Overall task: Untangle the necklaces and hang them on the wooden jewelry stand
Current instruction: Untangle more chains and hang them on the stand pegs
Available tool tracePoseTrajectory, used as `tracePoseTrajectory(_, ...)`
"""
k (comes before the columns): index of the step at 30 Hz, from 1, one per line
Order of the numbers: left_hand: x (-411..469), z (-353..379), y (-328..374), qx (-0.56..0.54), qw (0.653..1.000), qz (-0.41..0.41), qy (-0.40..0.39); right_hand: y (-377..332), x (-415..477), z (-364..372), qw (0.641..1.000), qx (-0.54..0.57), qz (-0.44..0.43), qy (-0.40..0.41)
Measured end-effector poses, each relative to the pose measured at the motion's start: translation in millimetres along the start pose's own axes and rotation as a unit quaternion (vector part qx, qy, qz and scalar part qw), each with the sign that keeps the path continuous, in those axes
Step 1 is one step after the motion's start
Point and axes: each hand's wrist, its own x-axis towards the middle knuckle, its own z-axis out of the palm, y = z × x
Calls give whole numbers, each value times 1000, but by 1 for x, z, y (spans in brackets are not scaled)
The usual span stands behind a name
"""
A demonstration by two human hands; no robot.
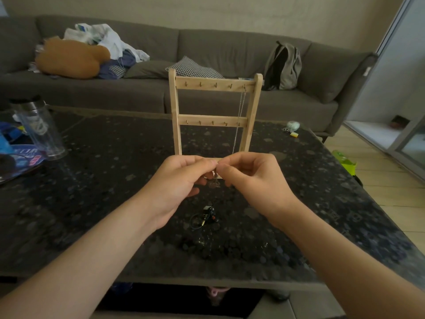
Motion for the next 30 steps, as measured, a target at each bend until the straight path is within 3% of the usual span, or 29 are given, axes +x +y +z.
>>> tracePoseTrajectory(7, 0, -6, 2, 88, 993, 74, 7, 4, 2, -3, 997, -68, -27, -7)
tracePoseTrajectory(11, 3, -11, 5, 258, 953, 156, 0, 6, 3, -6, 987, -151, -48, -19)
tracePoseTrajectory(16, 2, -10, 0, 348, 923, 160, -34, 7, 1, -2, 982, -174, -45, -62)
tracePoseTrajectory(24, -5, 0, -1, 372, 910, 176, -47, 5, 1, 2, 983, -150, 29, -101)
tracePoseTrajectory(30, 1, -6, -3, 269, 949, 162, 1, 6, 3, 5, 979, -153, 51, -123)
